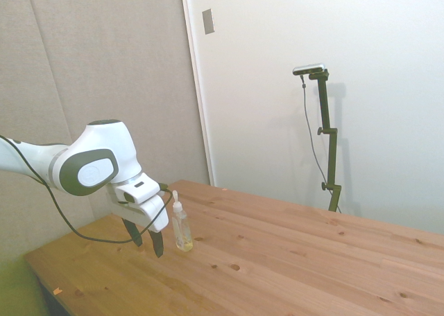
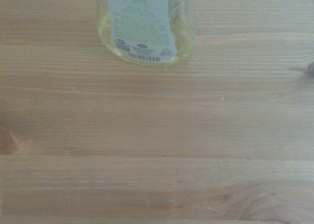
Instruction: Knock down the sanitizer
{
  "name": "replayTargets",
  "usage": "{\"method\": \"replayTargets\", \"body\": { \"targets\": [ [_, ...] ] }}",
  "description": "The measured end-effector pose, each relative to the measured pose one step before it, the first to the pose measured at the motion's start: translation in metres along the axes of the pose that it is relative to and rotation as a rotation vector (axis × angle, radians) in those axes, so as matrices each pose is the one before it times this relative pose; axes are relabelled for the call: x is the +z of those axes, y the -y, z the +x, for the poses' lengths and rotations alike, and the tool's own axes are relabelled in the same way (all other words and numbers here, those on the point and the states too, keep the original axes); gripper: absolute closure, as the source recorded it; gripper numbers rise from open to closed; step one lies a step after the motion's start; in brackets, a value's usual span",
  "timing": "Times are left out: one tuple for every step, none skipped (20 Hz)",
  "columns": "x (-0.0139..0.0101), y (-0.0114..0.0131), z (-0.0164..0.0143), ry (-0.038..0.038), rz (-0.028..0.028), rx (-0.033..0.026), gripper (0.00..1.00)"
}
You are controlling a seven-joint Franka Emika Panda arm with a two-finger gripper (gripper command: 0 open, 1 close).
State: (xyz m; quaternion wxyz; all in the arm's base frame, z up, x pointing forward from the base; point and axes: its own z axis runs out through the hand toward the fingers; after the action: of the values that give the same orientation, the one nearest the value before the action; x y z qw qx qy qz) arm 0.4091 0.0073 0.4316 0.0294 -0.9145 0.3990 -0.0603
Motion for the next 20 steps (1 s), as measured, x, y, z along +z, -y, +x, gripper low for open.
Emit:
{"method": "replayTargets", "body": {
  "targets": [
    [0.00030, 0.00009, 0.00010, 0.00048, -0.00041, 0.00005, 0.00],
    [0.00051, 0.00008, -0.00001, 0.00095, -0.00087, -0.00019, 0.00],
    [0.00064, 0.00091, -0.00057, 0.00115, -0.00124, -0.00240, 1.00],
    [0.00029, 0.00287, -0.00132, 0.00022, -0.00066, -0.00479, 1.00],
    [0.00035, 0.00438, -0.00160, -0.00027, -0.00080, -0.00504, 1.00],
    [0.00066, 0.00553, -0.00233, -0.00044, -0.00160, -0.00309, 1.00],
    [0.00064, 0.00627, -0.00185, -0.00060, -0.00157, -0.00020, 1.00],
    [0.00079, 0.00584, -0.00130, -0.00059, -0.00152, 0.00224, 1.00],
    [0.00088, 0.00626, -0.00081, -0.00058, -0.00184, 0.00389, 1.00],
    [0.00113, 0.00563, -0.00049, 0.00078, -0.00223, 0.00242, 1.00],
    [0.00118, 0.00544, 0.00000, -0.00133, -0.00113, 0.00355, 1.00],
    [0.00116, 0.00539, 0.00008, -0.00212, -0.00057, 0.00511, 1.00],
    [0.00120, 0.00491, 0.00022, -0.00366, -0.00116, 0.00303, 1.00],
    [0.00101, 0.00488, 0.00040, -0.00603, -0.00283, 0.00374, 1.00],
    [0.00117, 0.00465, 0.00009, -0.00509, -0.00390, 0.00309, 1.00],
    [0.00083, 0.00435, 0.00044, -0.00298, -0.00254, 0.00335, 1.00],
    [0.00060, 0.00415, 0.00066, -0.00403, -0.00172, 0.00451, 1.00],
    [0.00037, 0.00371, 0.00055, -0.00725, -0.00257, 0.00185, 1.00],
    [0.00026, 0.00408, 0.00081, -0.00490, -0.00147, 0.00185, 1.00],
    [-0.00001, 0.00386, 0.00067, -0.00493, -0.00081, 0.00481, 1.00]
  ]
}}
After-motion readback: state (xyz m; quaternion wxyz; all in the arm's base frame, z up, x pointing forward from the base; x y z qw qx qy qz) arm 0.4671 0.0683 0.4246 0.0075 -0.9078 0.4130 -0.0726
